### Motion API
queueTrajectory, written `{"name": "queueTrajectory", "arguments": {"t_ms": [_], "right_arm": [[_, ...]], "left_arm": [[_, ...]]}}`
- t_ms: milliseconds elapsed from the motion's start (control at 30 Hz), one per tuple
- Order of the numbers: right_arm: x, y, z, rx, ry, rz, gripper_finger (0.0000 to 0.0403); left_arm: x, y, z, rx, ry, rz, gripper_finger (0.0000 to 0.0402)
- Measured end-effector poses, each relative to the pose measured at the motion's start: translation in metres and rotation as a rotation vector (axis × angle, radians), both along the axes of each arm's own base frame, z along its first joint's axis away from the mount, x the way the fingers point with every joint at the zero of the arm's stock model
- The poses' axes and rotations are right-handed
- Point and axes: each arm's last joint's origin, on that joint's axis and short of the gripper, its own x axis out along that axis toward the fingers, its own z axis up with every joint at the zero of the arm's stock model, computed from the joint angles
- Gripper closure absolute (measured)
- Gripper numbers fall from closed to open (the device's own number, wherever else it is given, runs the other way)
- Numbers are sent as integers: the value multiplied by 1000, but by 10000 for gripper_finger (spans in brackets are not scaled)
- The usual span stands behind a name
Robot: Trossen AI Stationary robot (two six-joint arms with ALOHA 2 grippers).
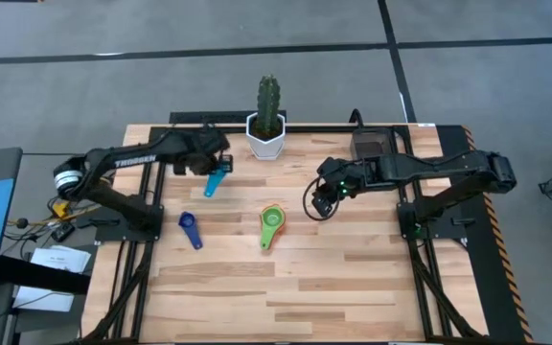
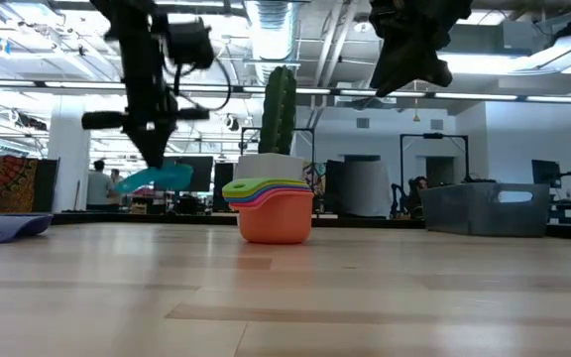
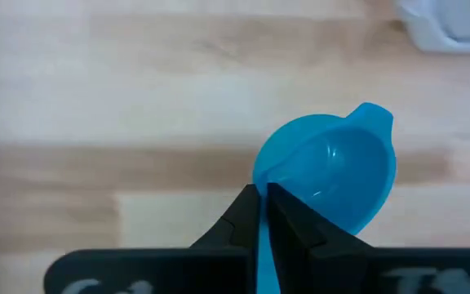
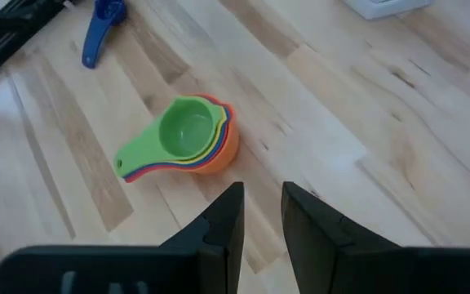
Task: Nest measuring cups in basket
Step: Stack the light blue measuring cup on top of the green measuring cup
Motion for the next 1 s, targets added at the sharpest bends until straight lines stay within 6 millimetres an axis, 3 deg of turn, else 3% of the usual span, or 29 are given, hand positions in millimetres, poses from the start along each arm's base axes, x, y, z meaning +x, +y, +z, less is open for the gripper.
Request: {"name": "queueTrajectory", "arguments": {"t_ms": [233,500,700,1000], "right_arm": [[-1,3,1,-6,-3,18,295],[-1,13,1,-11,1,64,295],[-2,19,1,-12,6,86,295],[-2,22,0,-1,11,86,295]], "left_arm": [[21,-68,5,10,-124,23,401],[42,-124,16,-26,-418,32,401],[47,-144,22,-44,-552,71,401],[78,-157,3,-115,-632,60,401]]}}
